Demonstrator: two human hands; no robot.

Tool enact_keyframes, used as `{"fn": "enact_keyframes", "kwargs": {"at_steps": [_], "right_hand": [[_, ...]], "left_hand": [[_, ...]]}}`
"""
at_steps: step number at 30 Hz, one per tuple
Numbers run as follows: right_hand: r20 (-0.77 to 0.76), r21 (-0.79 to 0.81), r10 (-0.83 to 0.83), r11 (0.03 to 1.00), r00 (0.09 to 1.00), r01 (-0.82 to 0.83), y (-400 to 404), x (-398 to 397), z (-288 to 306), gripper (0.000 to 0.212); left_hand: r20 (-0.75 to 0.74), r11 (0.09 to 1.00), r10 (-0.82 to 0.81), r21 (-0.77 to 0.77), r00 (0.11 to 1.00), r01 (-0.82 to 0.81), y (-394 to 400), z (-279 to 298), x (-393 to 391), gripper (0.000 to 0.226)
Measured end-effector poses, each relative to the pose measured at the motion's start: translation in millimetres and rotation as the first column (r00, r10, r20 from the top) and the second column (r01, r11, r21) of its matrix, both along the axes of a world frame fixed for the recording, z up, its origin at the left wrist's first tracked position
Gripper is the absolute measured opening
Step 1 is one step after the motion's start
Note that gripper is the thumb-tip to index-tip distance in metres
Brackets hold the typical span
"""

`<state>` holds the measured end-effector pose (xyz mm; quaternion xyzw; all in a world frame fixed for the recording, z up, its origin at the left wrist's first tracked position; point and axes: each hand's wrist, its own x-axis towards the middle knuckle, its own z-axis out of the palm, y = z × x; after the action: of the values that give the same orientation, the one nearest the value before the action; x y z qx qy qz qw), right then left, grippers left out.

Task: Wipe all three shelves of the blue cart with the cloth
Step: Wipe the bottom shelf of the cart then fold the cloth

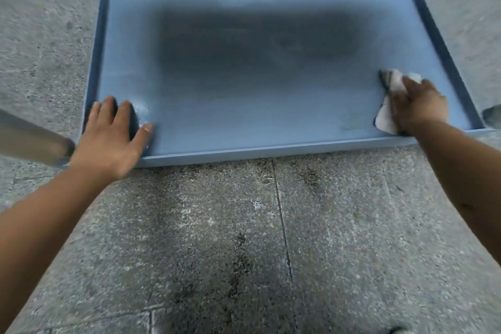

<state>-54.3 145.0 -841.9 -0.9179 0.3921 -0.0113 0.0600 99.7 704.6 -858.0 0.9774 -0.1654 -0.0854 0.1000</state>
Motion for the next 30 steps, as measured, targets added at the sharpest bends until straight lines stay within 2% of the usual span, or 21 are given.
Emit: {"fn": "enact_keyframes", "kwargs": {"at_steps": [3,7,10,14,18,21,24,30], "right_hand": [[-0.025,0.015,-0.014,1.0,1.0,0.015,-6.2,-1.1,-11.6,0.056],[-0.023,0.031,-0.052,0.998,0.998,0.053,5.3,3.5,-16.8,0.058],[-0.002,0.034,-0.033,0.999,0.999,0.033,21.9,7.1,-12.5,0.059],[0.007,0.075,0.1,0.992,0.995,-0.1,62.6,19.9,-8.0,0.06],[0.087,0.178,0.207,0.959,0.974,-0.22,119.7,34.0,-2.8,0.06],[0.1,0.218,0.379,0.894,0.92,-0.392,168.5,42.7,-3.5,0.062],[0.144,0.266,0.535,0.789,0.833,-0.553,204.0,49.0,-4.7,0.057],[0.098,0.261,0.626,0.734,0.774,-0.627,158.3,46.9,-3.1,0.056]], "left_hand": [[-0.024,0.998,0.005,0.064,1.0,-0.003,-4.0,1.9,2.8,0.072],[-0.045,0.994,0.073,0.089,0.996,-0.068,-32.3,12.8,2.5,0.088],[-0.025,0.998,-0.044,0.044,0.999,0.045,-82.2,10.8,-3.5,0.084],[-0.032,0.979,-0.203,-0.036,0.979,0.202,-171.4,3.8,-15.0,0.075],[-0.07,0.95,-0.307,-0.086,0.949,0.301,-230.9,-4.9,-36.3,0.081],[-0.099,0.955,-0.296,-0.029,0.95,0.294,-232.7,-8.9,-37.8,0.084],[-0.13,0.958,-0.279,-0.111,0.952,0.265,-224.9,-6.2,-36.5,0.083],[-0.129,0.958,-0.287,-0.023,0.949,0.286,-224.1,-3.7,-37.3,0.086]]}}
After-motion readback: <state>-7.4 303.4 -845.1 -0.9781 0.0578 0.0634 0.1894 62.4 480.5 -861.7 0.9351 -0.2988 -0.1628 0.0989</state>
